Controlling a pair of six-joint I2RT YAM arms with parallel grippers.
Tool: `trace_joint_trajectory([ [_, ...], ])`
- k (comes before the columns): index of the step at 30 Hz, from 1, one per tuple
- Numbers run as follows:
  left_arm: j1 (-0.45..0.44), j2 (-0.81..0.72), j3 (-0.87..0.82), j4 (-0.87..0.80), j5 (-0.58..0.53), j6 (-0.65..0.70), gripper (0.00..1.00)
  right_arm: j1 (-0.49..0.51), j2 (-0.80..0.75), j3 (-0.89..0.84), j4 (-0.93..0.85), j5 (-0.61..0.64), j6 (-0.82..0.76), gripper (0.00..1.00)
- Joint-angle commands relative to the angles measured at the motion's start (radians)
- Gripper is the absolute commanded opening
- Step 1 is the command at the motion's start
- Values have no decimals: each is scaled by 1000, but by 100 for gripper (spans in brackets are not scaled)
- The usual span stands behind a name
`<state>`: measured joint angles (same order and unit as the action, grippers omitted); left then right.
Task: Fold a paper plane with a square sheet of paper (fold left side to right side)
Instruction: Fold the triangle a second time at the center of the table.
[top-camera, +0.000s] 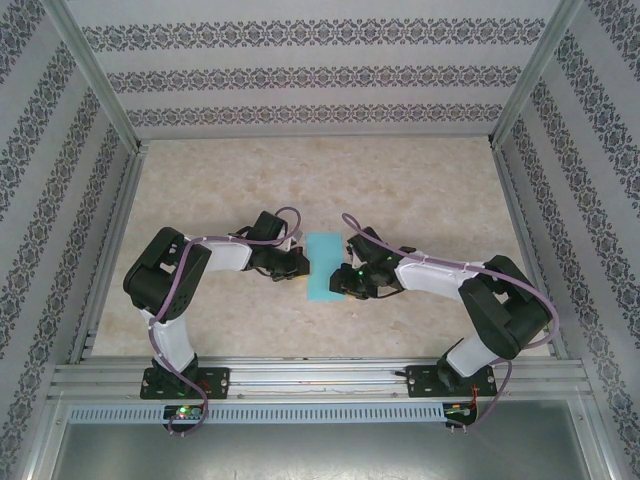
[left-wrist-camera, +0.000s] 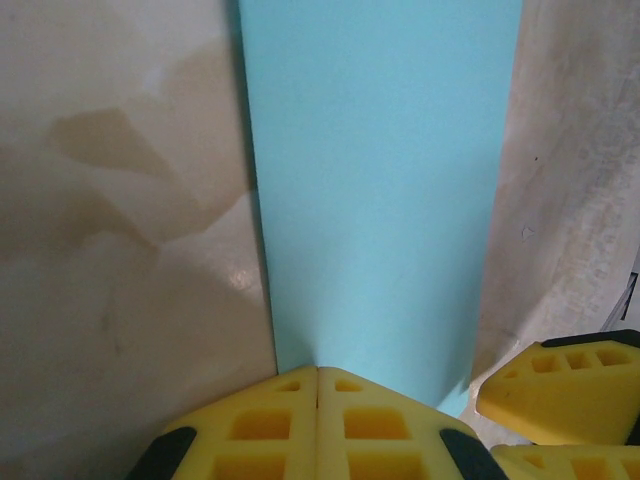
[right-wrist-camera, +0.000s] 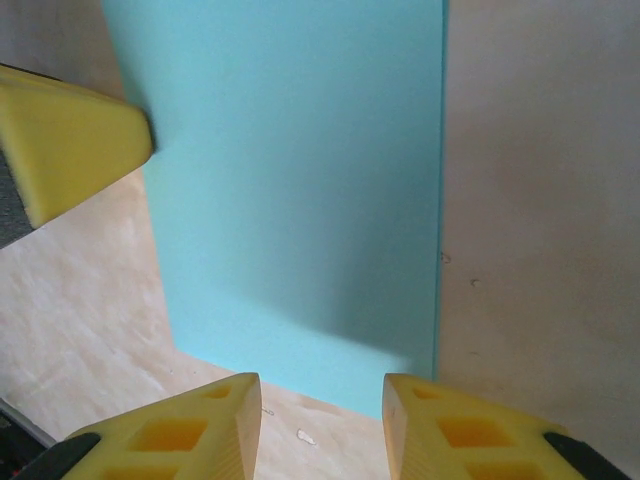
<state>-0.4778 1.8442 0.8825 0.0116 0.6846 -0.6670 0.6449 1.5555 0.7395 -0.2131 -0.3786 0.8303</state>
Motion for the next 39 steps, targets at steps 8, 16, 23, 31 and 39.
trace_joint_trajectory([
  [8, -7, 32, -33, -70, -70, -2, 3, -18, 9, 30, -47, 37, -39, 42],
  [16, -7, 23, -29, -65, -59, -5, 3, -9, 38, 50, -69, 58, -46, 46],
  [23, -7, 22, -16, -81, -61, 3, 3, 6, 66, 63, -72, 49, -46, 46],
  [31, -7, 27, -19, -74, -60, 0, 3, 32, 84, 91, -69, 41, -40, 45],
  [39, -8, 27, -22, -70, -59, -2, 3, 43, 95, 113, -66, 39, -34, 45],
])
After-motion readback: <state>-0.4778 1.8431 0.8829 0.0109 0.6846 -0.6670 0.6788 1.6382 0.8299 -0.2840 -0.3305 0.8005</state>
